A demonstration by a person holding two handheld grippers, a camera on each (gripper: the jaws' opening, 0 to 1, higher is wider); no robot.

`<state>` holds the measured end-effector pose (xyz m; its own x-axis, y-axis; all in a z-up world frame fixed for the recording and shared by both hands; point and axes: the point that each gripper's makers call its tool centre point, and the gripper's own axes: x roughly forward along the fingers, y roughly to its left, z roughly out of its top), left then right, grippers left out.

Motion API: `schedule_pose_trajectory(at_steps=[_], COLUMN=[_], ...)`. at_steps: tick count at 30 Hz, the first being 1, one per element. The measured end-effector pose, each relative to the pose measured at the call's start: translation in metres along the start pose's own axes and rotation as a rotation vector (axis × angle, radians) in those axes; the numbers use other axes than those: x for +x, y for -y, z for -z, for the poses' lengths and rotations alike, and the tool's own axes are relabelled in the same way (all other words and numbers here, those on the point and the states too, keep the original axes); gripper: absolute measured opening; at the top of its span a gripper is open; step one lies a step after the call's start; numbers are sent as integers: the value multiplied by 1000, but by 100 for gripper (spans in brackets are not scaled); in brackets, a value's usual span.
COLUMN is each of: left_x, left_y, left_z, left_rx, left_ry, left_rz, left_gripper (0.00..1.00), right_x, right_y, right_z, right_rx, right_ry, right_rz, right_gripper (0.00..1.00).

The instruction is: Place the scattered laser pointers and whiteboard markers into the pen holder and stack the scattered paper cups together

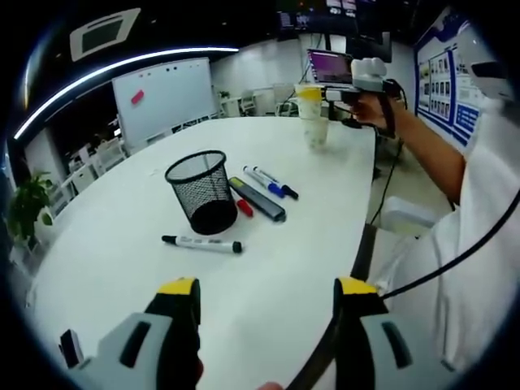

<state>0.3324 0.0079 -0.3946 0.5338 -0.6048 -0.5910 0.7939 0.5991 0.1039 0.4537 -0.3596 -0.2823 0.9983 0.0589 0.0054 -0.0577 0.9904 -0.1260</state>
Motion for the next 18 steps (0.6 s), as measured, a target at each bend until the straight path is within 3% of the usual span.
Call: schedule_pose_trajectory(at_steps=[18], left_x=[1], left_y=[2], left_z=[1], left_rx=[-1], left_ry=[-3], left_rz=[7], left_gripper=[67], right_x=[1], right_y=[2], right_z=[7], right_rx=[-11], right_ry=[-18], right_rz=[-4], right_gripper=[48])
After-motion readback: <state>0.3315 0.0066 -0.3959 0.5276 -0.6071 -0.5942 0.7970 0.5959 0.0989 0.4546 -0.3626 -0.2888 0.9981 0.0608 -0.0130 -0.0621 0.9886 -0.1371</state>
